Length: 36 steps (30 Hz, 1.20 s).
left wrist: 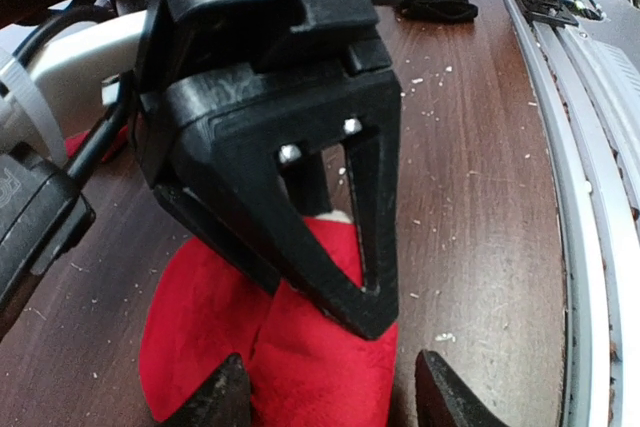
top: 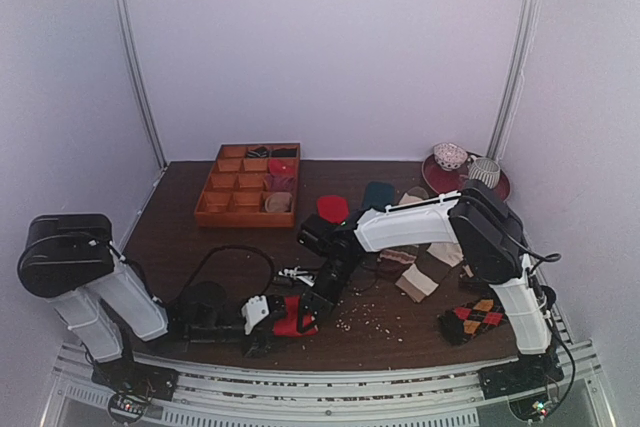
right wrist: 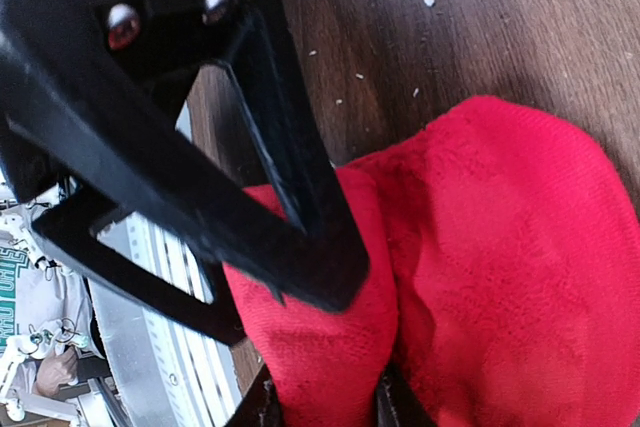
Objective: Roll the socks
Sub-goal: Roll a pair of socks at the center of the board.
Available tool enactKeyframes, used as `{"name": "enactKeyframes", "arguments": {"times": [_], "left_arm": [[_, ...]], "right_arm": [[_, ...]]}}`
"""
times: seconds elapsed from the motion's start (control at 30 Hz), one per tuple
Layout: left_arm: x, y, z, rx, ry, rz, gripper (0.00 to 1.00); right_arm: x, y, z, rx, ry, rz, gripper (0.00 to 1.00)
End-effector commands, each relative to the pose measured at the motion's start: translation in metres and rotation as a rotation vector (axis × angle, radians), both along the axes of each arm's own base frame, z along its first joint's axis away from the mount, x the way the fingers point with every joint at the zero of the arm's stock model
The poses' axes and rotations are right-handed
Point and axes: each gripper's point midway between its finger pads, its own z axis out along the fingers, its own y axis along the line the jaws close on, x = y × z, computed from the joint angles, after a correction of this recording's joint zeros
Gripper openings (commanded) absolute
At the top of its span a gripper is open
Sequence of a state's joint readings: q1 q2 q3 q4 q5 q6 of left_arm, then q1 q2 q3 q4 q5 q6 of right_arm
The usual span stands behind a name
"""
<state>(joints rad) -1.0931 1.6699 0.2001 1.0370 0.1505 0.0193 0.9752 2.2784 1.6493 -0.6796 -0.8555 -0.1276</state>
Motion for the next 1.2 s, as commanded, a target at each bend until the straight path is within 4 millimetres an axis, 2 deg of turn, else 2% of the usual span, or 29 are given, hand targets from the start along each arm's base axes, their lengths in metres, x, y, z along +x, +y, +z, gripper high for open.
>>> {"name": "enactKeyframes", "arguments": {"times": [0.0, 0.13, 0.23, 0.3, 0.37, 0.4, 0.53, 0.6, 0.7, 0.73, 0.77, 0.8, 0.87, 0.9, 1.03, 1.1, 1.17], "left_arm": [[0.003, -0.01, -0.001, -0.006, 0.015, 0.003, 0.53], [0.007, -0.006, -0.014, 0.043, 0.029, 0.033, 0.48], [0.009, 0.0, -0.021, 0.067, 0.046, 0.061, 0.39], [0.008, 0.002, -0.026, 0.083, 0.065, 0.072, 0.27], [0.008, 0.007, -0.032, 0.099, 0.088, 0.09, 0.05], [0.009, 0.01, -0.035, 0.107, 0.1, 0.109, 0.0], [0.007, 0.019, -0.05, 0.149, 0.186, 0.16, 0.0], [0.005, 0.023, -0.058, 0.173, 0.262, 0.193, 0.0], [0.001, 0.029, -0.068, 0.203, 0.389, 0.249, 0.0], [0.001, 0.033, -0.072, 0.218, 0.434, 0.275, 0.0], [0.0, 0.036, -0.075, 0.231, 0.478, 0.293, 0.0], [-0.002, 0.039, -0.079, 0.249, 0.527, 0.308, 0.0], [-0.005, 0.044, -0.085, 0.275, 0.611, 0.322, 0.0], [-0.007, 0.046, -0.087, 0.288, 0.645, 0.328, 0.0], [-0.02, 0.06, -0.101, 0.362, 0.77, 0.335, 0.0], [-0.026, 0.064, -0.107, 0.386, 0.809, 0.331, 0.0], [-0.031, 0.066, -0.11, 0.394, 0.841, 0.325, 0.0]], "right_arm": [[-0.016, -0.058, -0.072, -0.323, 0.033, -0.009, 0.23], [-0.016, -0.058, -0.071, -0.318, 0.03, -0.013, 0.23], [-0.016, -0.058, -0.071, -0.316, 0.032, -0.018, 0.22], [-0.017, -0.056, -0.07, -0.304, 0.04, -0.019, 0.23], [-0.016, -0.051, -0.067, -0.278, 0.054, -0.028, 0.24], [-0.014, -0.048, -0.066, -0.258, 0.058, -0.038, 0.26], [0.001, -0.033, -0.055, -0.16, 0.015, -0.088, 0.4], [0.017, -0.024, -0.04, -0.06, -0.047, -0.138, 0.43], [0.046, -0.014, -0.002, 0.147, -0.179, -0.231, 0.45], [0.054, -0.013, 0.014, 0.226, -0.248, -0.245, 0.47], [0.061, -0.009, 0.04, 0.329, -0.346, -0.247, 0.49], [0.06, -0.015, 0.039, 0.347, -0.39, -0.239, 0.5], [0.059, -0.017, 0.064, 0.463, -0.548, -0.203, 0.51], [0.055, -0.02, 0.069, 0.493, -0.626, -0.164, 0.51], [0.024, -0.029, 0.062, 0.518, -0.946, 0.051, 0.54], [0.02, -0.027, 0.055, 0.48, -1.06, 0.118, 0.55], [0.019, -0.025, 0.047, 0.457, -1.087, 0.162, 0.55]]}}
